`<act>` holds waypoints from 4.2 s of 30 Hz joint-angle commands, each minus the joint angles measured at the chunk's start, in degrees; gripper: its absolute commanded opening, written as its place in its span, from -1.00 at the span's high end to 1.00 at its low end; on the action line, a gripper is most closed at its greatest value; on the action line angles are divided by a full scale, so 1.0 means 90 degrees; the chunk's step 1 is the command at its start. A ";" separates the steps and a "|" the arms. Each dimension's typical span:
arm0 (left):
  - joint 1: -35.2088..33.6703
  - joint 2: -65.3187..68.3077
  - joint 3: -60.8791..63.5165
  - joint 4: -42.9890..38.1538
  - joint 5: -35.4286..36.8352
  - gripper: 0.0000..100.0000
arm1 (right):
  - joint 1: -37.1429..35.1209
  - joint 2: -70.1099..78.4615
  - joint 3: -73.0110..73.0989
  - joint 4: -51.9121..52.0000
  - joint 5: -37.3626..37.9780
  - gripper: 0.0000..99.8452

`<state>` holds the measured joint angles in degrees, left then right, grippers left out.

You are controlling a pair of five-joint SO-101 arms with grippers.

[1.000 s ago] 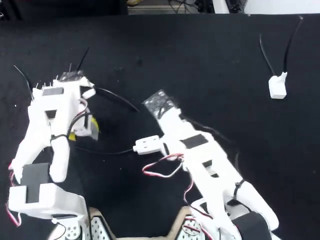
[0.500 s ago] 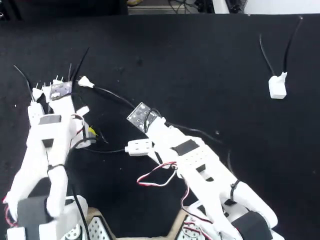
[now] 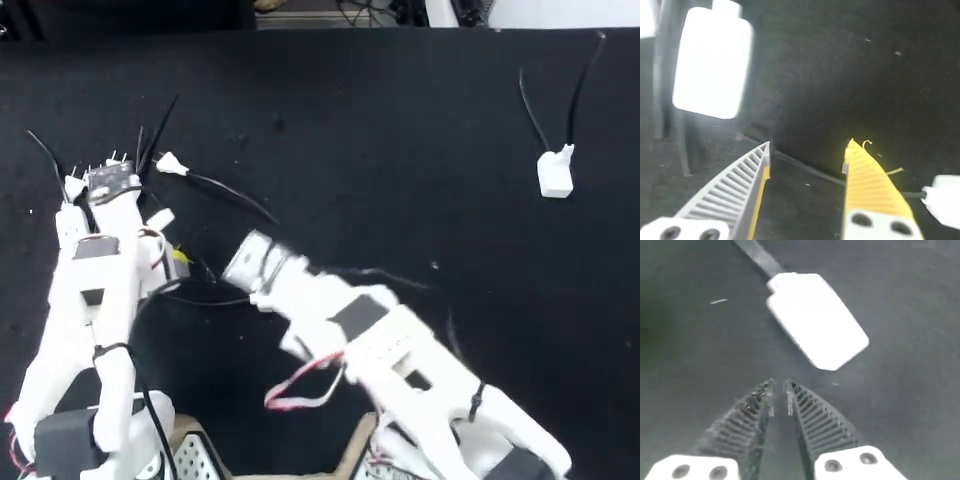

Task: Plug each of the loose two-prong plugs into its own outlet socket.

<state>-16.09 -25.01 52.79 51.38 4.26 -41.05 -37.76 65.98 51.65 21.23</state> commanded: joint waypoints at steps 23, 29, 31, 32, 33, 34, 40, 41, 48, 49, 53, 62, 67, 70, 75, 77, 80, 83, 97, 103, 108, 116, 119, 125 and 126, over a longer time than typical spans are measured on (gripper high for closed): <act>-0.0816 -0.0156 -0.0444 0.0234 0.0068 0.52 | 0.1104 0.1949 -0.0884 -0.1983 0.0088 0.94; -0.0864 -0.0156 -0.0444 0.0225 0.0068 0.52 | 0.0762 0.1206 -0.1040 -0.1016 -0.0107 0.94; -0.0874 -0.0156 -0.0474 0.0234 0.0068 0.52 | 0.0723 0.0796 -0.0845 -0.0947 -0.0440 0.94; -0.0904 -0.0176 -0.0474 0.0234 0.0068 0.52 | 0.0586 0.0620 -0.0708 -0.0947 -0.0518 0.94; -0.0972 -0.0186 -0.0484 0.0234 0.0068 0.52 | 0.0410 0.0513 -0.0571 -0.0957 -0.0527 0.94; -0.1021 -0.0186 -0.0493 0.0234 0.0068 0.52 | 0.0186 0.0503 -0.0464 -0.0967 -0.0547 0.94; -0.1148 -0.0205 -0.0493 0.0234 0.0068 0.52 | -0.0889 0.1538 -0.0513 -0.1670 -0.0576 0.94; -0.1148 -0.0215 -0.0493 0.0244 0.0068 0.52 | -0.0879 0.1812 -0.0611 -0.1827 -0.0576 0.94; -0.1158 -0.0215 -0.0493 0.0244 0.0068 0.52 | -0.0762 0.3316 -0.1656 -0.1983 -0.0537 0.94; -0.1158 -0.0215 -0.0493 0.0244 0.0068 0.52 | -0.0762 0.3424 -0.1783 -0.1983 -0.0537 0.94; -0.1158 -0.0215 -0.0464 0.0244 0.0068 0.52 | -0.0654 0.3570 -0.2105 -0.1973 -0.0537 0.94; -0.1148 -0.0215 -0.0454 0.0244 0.0068 0.52 | 0.0508 0.3619 -0.2486 -0.2032 -0.0576 0.94; -0.1148 -0.0215 -0.0454 0.0244 0.0068 0.52 | 0.0518 0.3619 -0.2447 -0.2208 -0.0576 0.94; -0.1148 -0.0215 -0.0454 0.0244 0.0068 0.52 | 0.0586 0.3619 -0.2486 -0.2217 -0.0576 0.95; -0.1138 -0.0166 -0.0484 0.0234 0.0068 0.52 | 0.0733 0.3385 -0.2496 -0.1993 -0.0781 0.94; -0.1138 -0.0156 -0.0484 0.0234 0.0068 0.52 | 0.0586 0.2857 -0.2525 -0.1475 -0.1016 0.94; -0.1138 -0.0156 -0.0493 0.0215 0.0068 0.52 | 0.0479 0.1832 -0.2369 -0.0996 -0.1133 0.94; -0.1138 -0.0156 -0.0503 0.0186 0.0039 0.52 | 0.0664 0.1128 -0.1675 -0.1455 -0.1123 0.94; -0.1021 0.0225 -0.2965 0.0615 -0.0596 0.52 | 0.1729 0.0874 0.0044 -0.3526 -0.1455 0.94; -0.0708 0.1934 -0.4283 0.0938 -0.0527 0.52 | 0.1729 0.0874 0.0034 -0.3458 -0.1436 0.94; -0.0317 0.3155 -0.5299 0.1661 0.0410 0.51 | 0.1748 0.0874 0.0034 -0.3468 -0.1436 0.94; -0.0249 0.4396 -0.7057 0.2403 0.0000 0.51 | 0.1739 0.0874 0.0005 -0.3477 -0.1436 0.94; 0.0063 0.4874 -0.7507 0.2403 0.0576 0.51 | 0.1739 0.0874 0.0015 -0.3477 -0.1436 0.94; 0.0786 0.5753 -0.8298 0.2374 0.2149 0.51 | 0.1758 0.0874 0.0034 -0.3477 -0.1436 0.94; 0.0825 0.5851 -0.8484 0.2364 0.2276 0.51 | 0.1758 0.0874 0.0034 -0.3477 -0.1436 0.94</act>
<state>-10.99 26.95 -17.10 72.75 20.35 -26.37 -27.56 66.42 20.70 8.22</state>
